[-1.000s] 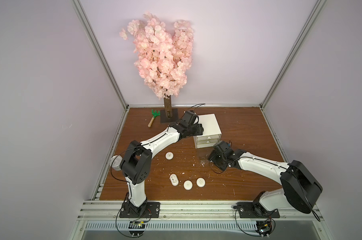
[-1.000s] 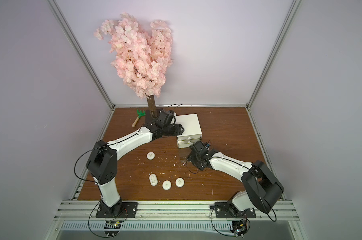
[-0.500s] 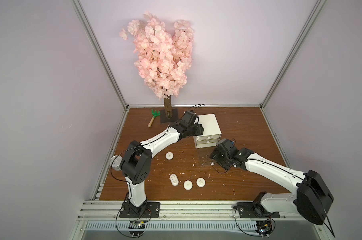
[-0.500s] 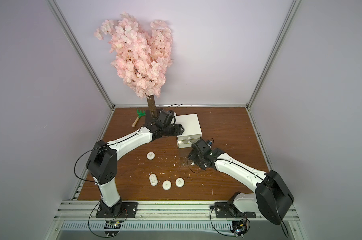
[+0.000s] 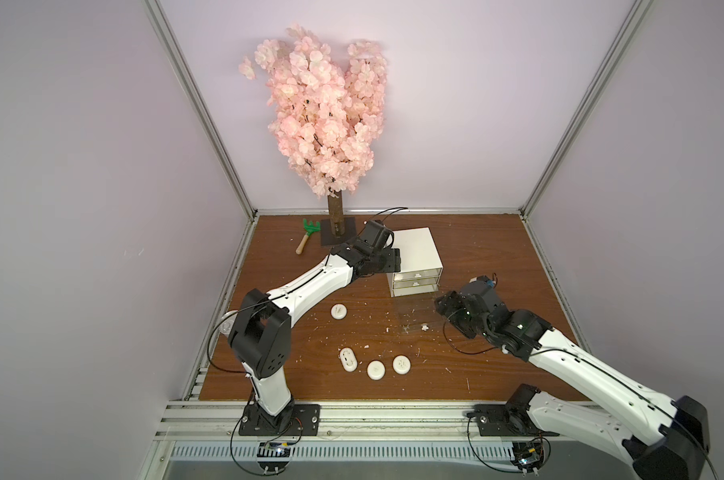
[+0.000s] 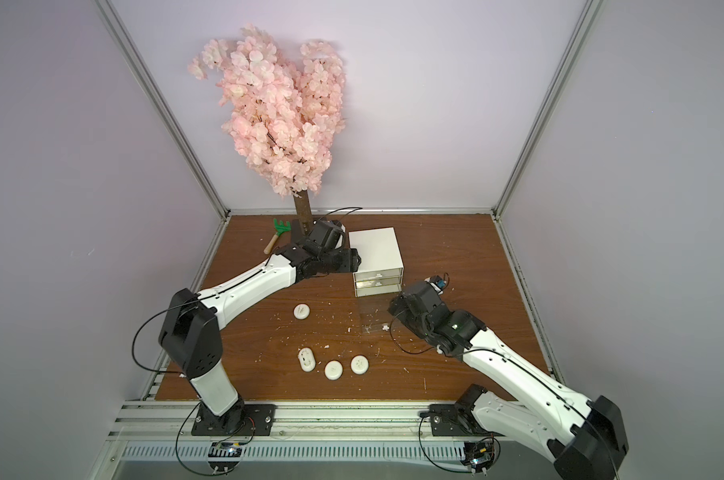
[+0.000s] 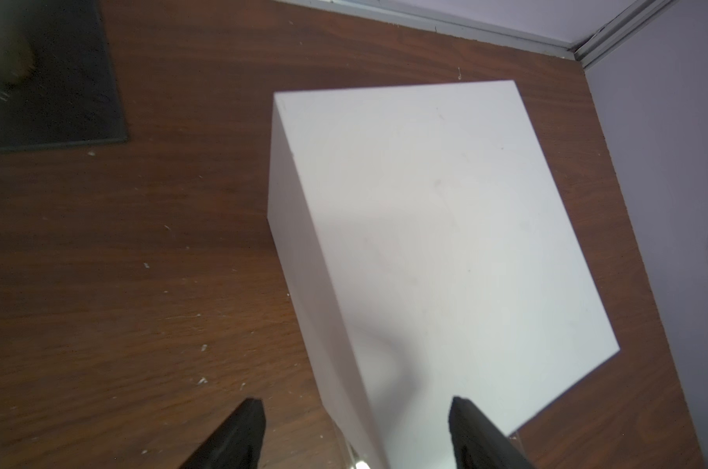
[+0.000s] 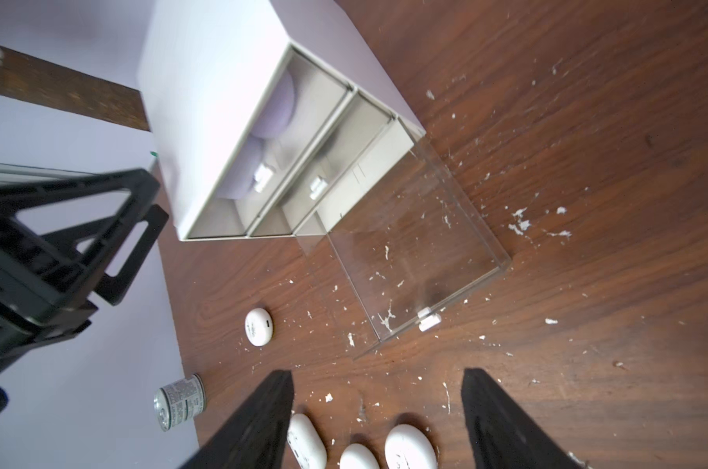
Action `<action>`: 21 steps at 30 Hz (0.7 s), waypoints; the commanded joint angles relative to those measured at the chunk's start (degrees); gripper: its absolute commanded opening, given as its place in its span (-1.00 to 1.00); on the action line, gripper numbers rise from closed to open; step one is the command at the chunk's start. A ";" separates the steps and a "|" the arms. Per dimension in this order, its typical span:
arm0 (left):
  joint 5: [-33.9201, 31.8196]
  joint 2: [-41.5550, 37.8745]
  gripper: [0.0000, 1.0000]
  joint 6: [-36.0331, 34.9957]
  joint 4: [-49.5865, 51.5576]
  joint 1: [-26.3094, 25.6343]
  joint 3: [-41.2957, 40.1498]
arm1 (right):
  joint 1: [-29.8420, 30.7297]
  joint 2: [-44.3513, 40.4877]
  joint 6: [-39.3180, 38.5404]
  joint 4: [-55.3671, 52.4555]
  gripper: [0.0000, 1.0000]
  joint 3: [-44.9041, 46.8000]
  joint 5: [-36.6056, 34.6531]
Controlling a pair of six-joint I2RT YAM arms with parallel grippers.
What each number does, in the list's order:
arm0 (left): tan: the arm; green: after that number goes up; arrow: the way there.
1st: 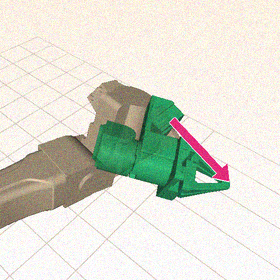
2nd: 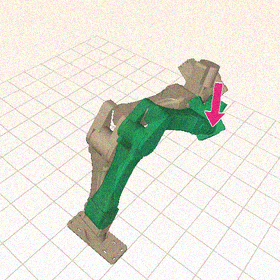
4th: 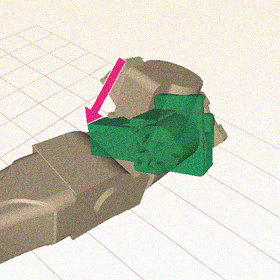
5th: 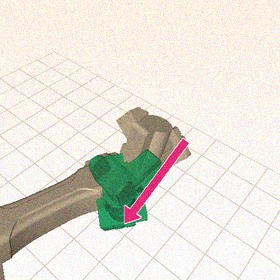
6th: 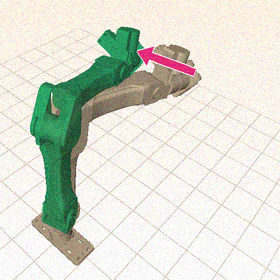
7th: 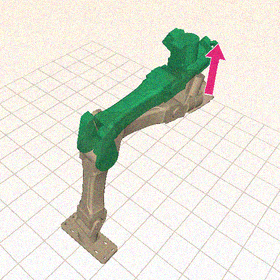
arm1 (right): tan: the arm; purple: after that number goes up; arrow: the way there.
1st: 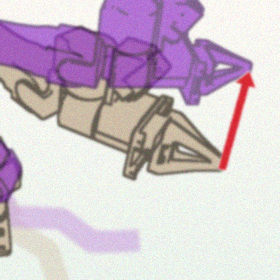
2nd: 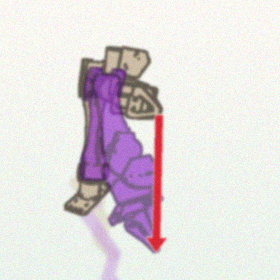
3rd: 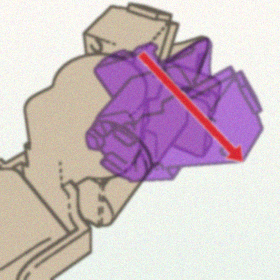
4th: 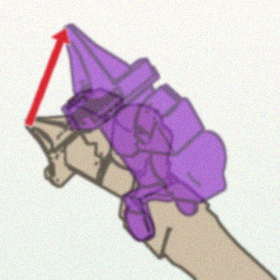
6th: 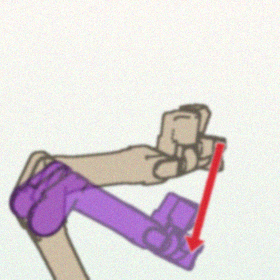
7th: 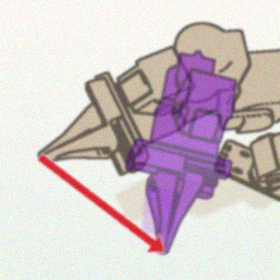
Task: Put the bluetooth earphones in the drawer according to color
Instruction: Pick up the Bluetooth earphone from the center of the board.
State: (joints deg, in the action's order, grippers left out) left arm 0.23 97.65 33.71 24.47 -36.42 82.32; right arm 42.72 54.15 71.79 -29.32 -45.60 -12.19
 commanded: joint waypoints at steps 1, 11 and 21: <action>-6.93 -9.31 0.54 -3.65 4.09 0.43 1.17 | -0.40 -3.89 -2.59 -2.05 0.44 -0.18 -6.18; -17.95 -21.71 0.52 -11.12 18.39 2.23 -11.90 | -3.24 -10.20 -13.01 -1.43 0.26 -0.28 -13.29; -14.82 -17.75 0.64 -9.54 17.72 4.18 -24.69 | -7.10 -11.47 -16.21 -5.75 0.30 -1.50 -13.13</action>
State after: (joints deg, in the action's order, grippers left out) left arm -15.11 80.79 24.40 41.56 -33.93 57.56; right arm 36.42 43.68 58.15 -33.43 -45.32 -23.90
